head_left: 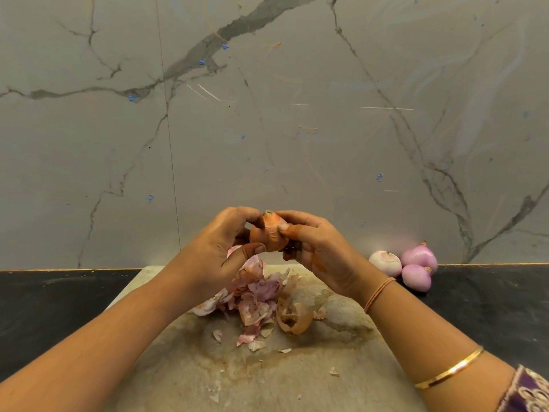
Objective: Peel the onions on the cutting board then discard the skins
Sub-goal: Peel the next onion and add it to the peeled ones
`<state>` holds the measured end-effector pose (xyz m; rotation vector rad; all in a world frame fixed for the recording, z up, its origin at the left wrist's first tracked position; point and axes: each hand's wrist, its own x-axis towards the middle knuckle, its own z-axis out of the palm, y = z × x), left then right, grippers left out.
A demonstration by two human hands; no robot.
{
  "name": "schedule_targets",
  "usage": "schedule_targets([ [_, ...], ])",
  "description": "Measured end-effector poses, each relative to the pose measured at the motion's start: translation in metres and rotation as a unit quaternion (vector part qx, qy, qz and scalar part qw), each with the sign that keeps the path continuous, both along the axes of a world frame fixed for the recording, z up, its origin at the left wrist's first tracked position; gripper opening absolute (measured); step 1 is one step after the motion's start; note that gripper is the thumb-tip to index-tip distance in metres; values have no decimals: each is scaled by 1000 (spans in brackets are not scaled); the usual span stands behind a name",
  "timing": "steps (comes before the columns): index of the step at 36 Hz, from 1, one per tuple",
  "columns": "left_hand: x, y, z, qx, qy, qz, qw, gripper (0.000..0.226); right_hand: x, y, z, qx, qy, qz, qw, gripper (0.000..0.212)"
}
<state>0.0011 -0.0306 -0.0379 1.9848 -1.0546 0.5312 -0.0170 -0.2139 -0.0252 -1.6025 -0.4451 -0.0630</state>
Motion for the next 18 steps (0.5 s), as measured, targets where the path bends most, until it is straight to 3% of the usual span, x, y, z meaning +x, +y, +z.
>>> schedule_targets([
  [3,3,1,-1,11,-31,9,999,33,0,-2,0,2,-3,7,1000,16],
  [8,3,1,0,-11,-20,5,1000,29,1,-2,0,9,0,13,1000,15],
  [13,-2,1,3,-6,-4,-16,1000,44,2,-1,-2,10,2,15,1000,37],
  [18,0,0,1,-5,-17,-8,1000,18,3,-2,-3,13,3,18,1000,36],
])
